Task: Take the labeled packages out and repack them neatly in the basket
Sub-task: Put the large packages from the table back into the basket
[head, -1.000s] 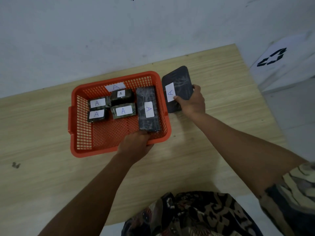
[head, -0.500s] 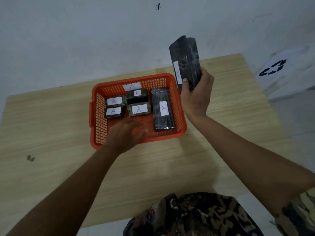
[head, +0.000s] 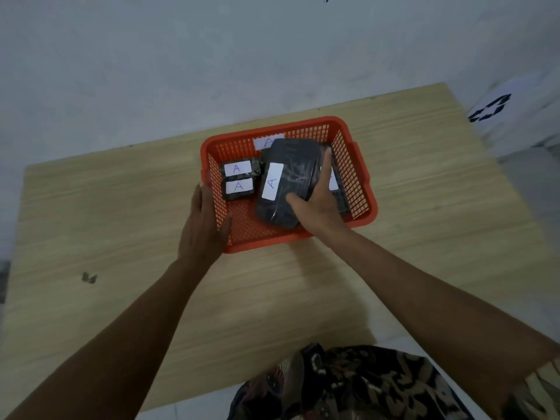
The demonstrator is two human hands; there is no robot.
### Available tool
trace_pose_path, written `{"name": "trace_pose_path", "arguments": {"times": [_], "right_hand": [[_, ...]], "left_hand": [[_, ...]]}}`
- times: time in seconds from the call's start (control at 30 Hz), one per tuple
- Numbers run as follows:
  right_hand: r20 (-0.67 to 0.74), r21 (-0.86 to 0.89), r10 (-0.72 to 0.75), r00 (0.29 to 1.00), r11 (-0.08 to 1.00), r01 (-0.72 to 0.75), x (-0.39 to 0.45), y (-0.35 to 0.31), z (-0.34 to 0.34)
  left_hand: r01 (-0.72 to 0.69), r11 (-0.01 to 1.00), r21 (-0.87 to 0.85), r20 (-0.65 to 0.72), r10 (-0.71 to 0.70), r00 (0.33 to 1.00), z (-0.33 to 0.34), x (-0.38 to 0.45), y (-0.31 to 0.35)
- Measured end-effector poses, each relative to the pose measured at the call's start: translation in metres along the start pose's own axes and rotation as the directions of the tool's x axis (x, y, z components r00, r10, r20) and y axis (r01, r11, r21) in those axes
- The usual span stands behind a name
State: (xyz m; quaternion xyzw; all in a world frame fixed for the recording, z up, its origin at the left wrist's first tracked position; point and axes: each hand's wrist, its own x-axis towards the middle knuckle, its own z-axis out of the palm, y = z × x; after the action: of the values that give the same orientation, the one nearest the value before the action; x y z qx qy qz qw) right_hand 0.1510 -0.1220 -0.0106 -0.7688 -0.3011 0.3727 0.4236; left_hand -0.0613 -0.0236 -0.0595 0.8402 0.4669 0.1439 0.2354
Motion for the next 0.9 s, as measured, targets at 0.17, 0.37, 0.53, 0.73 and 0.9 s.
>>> {"name": "trace_pose_path", "arguments": {"times": [0.17, 0.37, 0.53, 0.73, 0.9], "right_hand": [[0.048, 0.001, 0.193, 0.98, 0.981, -0.193, 0.009, -0.002, 0.022], [-0.016, -0.008, 0.309, 0.951, 0.951, -0.309, 0.023, -0.012, 0.034], [-0.147, -0.088, 0.224, 0.963, 0.967, -0.238, 0.054, -0.023, 0.024], [-0.071, -0.142, 0.112, 0.991, 0.982, -0.121, 0.062, -0.028, 0.012], [-0.127, 0.111, 0.302, 0.945, 0.951, -0.289, 0.044, -0.016, 0.008]], "left_hand": [[0.062, 0.99, -0.128, -0.065, -0.071, 0.995, 0.005, -0.003, 0.007], [0.084, 0.986, -0.145, -0.087, -0.097, 0.991, 0.008, -0.006, 0.003], [0.117, 0.981, -0.157, -0.108, -0.135, 0.985, 0.008, -0.006, 0.007], [0.105, 0.98, -0.169, -0.135, -0.129, 0.982, 0.008, -0.008, 0.007], [0.09, 0.982, -0.168, -0.156, -0.117, 0.981, 0.01, -0.008, 0.008]]}}
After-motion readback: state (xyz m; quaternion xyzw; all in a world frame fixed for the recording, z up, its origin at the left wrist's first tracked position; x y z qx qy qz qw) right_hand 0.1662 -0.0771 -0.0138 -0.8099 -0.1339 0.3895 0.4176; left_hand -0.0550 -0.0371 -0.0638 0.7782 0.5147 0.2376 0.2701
